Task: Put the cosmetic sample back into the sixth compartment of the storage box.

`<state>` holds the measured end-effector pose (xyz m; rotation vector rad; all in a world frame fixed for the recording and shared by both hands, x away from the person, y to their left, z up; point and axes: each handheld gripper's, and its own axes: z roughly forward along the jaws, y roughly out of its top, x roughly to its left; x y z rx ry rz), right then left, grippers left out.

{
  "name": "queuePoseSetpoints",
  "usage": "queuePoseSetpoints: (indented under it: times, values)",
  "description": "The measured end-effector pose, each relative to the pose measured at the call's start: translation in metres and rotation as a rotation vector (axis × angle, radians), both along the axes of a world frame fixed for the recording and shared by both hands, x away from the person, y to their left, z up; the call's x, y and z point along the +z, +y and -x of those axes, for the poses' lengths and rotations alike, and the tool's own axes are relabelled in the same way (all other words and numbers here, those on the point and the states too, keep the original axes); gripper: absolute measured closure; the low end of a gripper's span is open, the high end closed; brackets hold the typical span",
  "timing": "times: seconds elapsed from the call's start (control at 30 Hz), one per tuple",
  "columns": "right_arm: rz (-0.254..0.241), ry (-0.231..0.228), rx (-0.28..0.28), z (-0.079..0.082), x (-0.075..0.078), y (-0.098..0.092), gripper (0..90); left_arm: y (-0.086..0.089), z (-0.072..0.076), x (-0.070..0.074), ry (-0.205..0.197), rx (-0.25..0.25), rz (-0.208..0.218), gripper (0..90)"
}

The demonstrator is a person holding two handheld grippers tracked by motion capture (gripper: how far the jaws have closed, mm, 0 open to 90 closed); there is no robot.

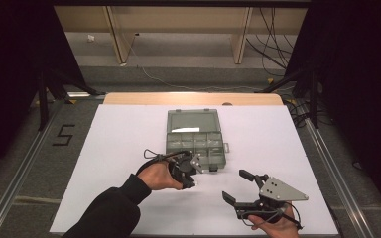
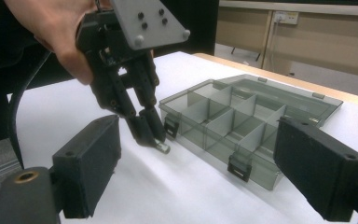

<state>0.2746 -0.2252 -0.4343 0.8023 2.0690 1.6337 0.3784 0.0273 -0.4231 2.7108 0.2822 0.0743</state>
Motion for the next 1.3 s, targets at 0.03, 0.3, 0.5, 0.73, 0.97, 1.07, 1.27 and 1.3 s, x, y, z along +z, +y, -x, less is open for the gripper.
queuePoseSetpoints:
  times: [0.03, 0.3, 0.5, 0.73, 0.97, 1.07, 1.27, 1.3]
  values:
    - [0.000, 0.001, 0.000, 0.000, 0.000, 0.000, 16.0, 0.000, -0.001, 0.001, 0.003, 0.004, -0.003, 80.4]
    - [0.005, -0.016, 0.002, 0.000, 0.001, -0.001, 16.0, 0.007, -0.014, 0.013, -0.013, 0.062, 0.005, 80.4]
    - [0.006, -0.022, 0.000, -0.001, 0.000, -0.001, 16.0, 0.011, -0.022, 0.017, -0.017, 0.103, 0.014, 80.4]
    - [-0.001, 0.000, 0.005, 0.000, 0.000, 0.000, 16.0, 0.013, -0.029, 0.017, -0.017, 0.151, 0.043, 80.4]
    - [0.005, -0.019, 0.002, -0.001, 0.000, -0.001, 16.1, 0.012, -0.040, 0.016, -0.002, 0.210, 0.047, 80.5]
    - [0.001, -0.005, 0.005, 0.000, 0.000, 0.000, 16.1, 0.011, -0.046, 0.015, 0.004, 0.240, 0.047, 80.5]
    - [-0.001, 0.002, 0.006, 0.000, 0.000, 0.000, 16.1, 0.012, -0.056, 0.016, 0.014, 0.285, 0.047, 80.5]
    - [0.009, -0.040, -0.002, -0.002, 0.000, -0.001, 16.1, 0.013, -0.058, 0.017, 0.021, 0.297, 0.048, 80.5]
